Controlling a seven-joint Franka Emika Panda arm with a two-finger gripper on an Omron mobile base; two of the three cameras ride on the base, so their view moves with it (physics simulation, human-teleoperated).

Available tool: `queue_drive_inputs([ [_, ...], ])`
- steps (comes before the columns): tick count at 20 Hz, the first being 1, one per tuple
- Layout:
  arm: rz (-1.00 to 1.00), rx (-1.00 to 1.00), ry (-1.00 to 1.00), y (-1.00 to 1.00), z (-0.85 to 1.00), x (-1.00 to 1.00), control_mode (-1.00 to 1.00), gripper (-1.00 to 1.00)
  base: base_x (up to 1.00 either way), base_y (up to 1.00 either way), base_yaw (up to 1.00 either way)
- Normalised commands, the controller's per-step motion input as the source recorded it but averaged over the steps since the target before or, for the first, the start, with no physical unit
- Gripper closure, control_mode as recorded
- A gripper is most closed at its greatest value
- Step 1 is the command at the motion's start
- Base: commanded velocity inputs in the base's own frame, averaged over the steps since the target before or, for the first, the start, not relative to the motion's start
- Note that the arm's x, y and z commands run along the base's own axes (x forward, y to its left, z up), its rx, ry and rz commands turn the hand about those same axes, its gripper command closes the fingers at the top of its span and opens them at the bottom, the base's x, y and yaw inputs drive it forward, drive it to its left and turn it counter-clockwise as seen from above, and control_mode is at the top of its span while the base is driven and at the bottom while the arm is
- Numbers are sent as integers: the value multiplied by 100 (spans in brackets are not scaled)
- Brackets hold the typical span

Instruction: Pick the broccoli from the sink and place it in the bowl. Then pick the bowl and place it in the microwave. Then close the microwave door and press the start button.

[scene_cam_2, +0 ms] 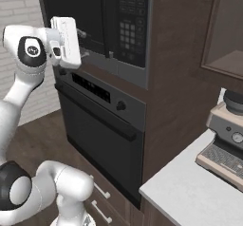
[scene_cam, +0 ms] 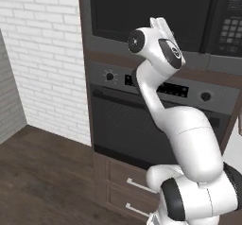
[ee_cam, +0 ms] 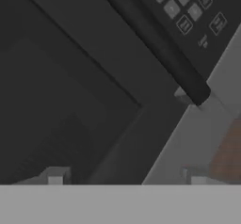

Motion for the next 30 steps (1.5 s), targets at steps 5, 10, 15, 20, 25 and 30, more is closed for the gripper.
queue_drive_inputs([
  [5,0,0,-6,-23,58,-100,-100,-100,0,0,0],
  [10,2,-12,14,0,46,-93,-100,-100,0,0,0],
  [15,10,-20,23,0,24,-90,-100,-100,0,0,0],
  [20,8,-24,29,0,4,-63,-100,-100,0,0,0],
  [25,10,-24,25,-11,-15,-59,-100,100,0,0,0],
  [30,8,-14,-2,-11,-11,-46,-100,100,0,0,0],
])
